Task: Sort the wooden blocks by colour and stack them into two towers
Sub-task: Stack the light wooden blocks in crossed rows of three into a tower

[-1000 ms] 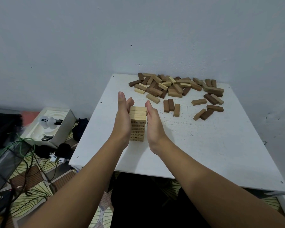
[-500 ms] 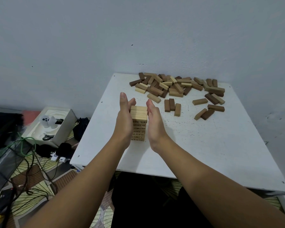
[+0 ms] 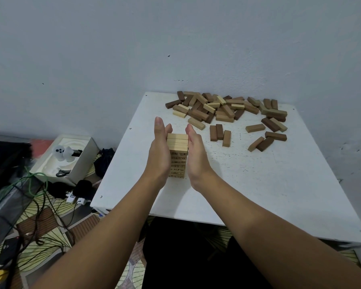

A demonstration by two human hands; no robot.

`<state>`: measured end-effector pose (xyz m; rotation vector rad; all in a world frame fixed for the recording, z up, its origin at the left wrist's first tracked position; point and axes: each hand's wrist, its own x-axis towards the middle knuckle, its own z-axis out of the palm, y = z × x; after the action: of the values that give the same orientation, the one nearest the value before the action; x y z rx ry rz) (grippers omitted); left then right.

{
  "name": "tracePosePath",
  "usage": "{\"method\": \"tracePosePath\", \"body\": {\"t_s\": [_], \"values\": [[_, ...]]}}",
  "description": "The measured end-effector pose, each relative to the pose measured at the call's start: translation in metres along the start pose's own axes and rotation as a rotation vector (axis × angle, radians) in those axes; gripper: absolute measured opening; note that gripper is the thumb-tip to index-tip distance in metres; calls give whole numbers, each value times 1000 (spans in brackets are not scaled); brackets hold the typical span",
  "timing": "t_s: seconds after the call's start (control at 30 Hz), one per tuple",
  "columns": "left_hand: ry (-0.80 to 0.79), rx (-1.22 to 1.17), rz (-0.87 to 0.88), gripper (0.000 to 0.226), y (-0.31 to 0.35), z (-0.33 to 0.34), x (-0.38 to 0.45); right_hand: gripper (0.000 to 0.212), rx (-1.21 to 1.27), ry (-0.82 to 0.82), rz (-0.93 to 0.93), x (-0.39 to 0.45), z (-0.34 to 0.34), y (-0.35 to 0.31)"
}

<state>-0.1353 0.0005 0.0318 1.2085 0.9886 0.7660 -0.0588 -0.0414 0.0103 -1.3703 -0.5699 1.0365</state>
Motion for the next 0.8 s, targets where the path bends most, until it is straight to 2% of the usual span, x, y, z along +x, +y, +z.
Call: {"method": "tracePosePath", "body": {"t_s": [0.13, 0.23, 0.33, 0.4, 0.5, 0.6, 0.7, 0.8], "values": [[-5, 12, 12, 90, -1, -5, 1, 52, -19, -1, -61, -3, -4, -3], [53, 19, 96, 96, 4, -8, 4, 52, -5, 21, -62, -2, -14, -4], [205, 12, 221, 67, 17, -17, 16, 49, -34, 97, -111, 0, -25, -12], [273, 100, 311, 44, 29, -24, 25, 47, -70, 146, -152, 4, -35, -19], [244, 342, 465, 24, 53, -26, 36, 46, -177, 184, -179, 14, -56, -28], [135, 694, 568, 18, 77, -11, 45, 44, -394, 196, -198, 19, -85, -33], [-2, 1089, 553, 40, 92, 21, 49, 44, -705, 205, -272, 19, -119, -35], [-112, 1355, 528, 52, 93, 63, 49, 49, -1036, 146, -303, 23, -156, -37]]}}
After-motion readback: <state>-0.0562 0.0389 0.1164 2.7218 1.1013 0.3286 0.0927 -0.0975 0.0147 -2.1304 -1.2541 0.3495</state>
